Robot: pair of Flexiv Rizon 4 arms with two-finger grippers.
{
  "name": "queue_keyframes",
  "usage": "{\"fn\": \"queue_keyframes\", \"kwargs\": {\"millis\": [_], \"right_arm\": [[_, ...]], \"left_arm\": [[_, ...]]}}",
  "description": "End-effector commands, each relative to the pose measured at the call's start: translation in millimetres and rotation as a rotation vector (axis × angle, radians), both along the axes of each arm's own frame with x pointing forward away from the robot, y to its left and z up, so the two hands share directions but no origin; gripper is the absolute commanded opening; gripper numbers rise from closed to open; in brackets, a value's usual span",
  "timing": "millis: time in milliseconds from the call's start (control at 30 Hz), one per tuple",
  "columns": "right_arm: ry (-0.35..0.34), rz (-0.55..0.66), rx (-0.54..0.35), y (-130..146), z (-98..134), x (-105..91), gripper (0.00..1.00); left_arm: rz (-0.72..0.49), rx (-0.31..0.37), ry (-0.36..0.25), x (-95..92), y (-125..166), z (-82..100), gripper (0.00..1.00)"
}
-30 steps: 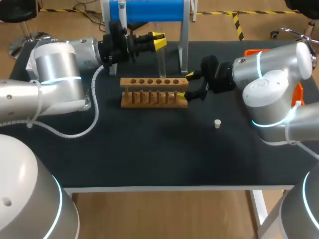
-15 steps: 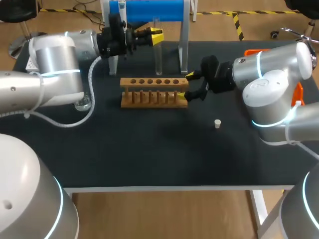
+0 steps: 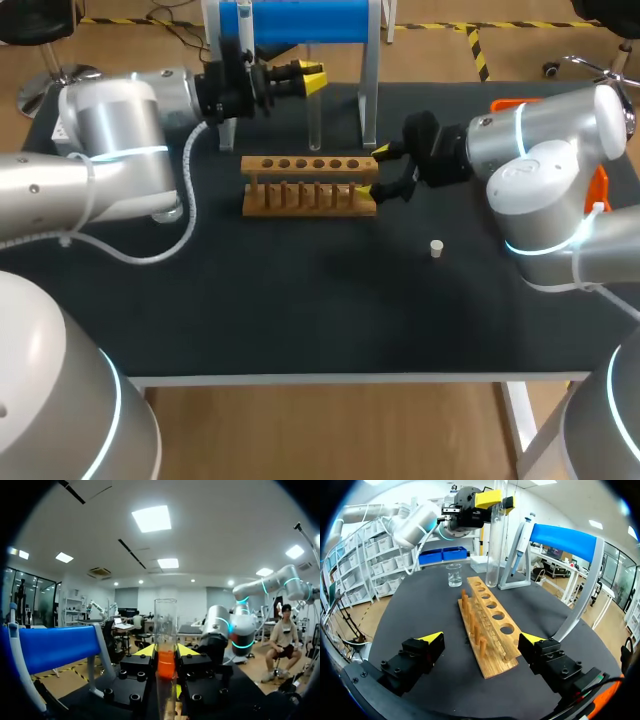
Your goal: Invert the test tube, pick up the pipette, mount the tip to pipette, aspirate from beaker and dispense into the tube, eject the tip, return the pipette, and cap with the stopper.
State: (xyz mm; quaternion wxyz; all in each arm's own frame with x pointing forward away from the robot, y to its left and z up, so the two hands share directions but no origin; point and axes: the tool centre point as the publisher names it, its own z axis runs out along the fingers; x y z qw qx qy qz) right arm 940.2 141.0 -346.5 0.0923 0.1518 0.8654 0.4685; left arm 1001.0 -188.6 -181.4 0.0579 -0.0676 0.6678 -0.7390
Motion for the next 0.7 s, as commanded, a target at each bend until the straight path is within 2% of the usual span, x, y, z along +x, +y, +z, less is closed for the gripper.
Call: {"fn": "queue_keyframes", "kwargs": {"millis": [33,200,367,700], "right_arm": [[0.000,0.001,-0.001,-0.6,0.3,-0.2,1.00],[0.000,0.001,-0.001,-0.6,0.3,-0.2,1.00],[0.000,0.001,-0.001,-0.6,0.3,-0.2,1.00],[0.000,0.001,-0.001,-0.6,0.3,-0.2,1.00]], "left_arm": [[0.065,0.009,-0.001,-8.8,-1.0,1.9,0.00],[0.117,0.035,0.002,-11.7,-1.1,1.3,0.00],[0.142,0.021,-0.013,-12.6,-0.8,-0.8,0.00],[0.142,0.001,-0.020,-2.5,-2.7,-11.6,0.00]]}}
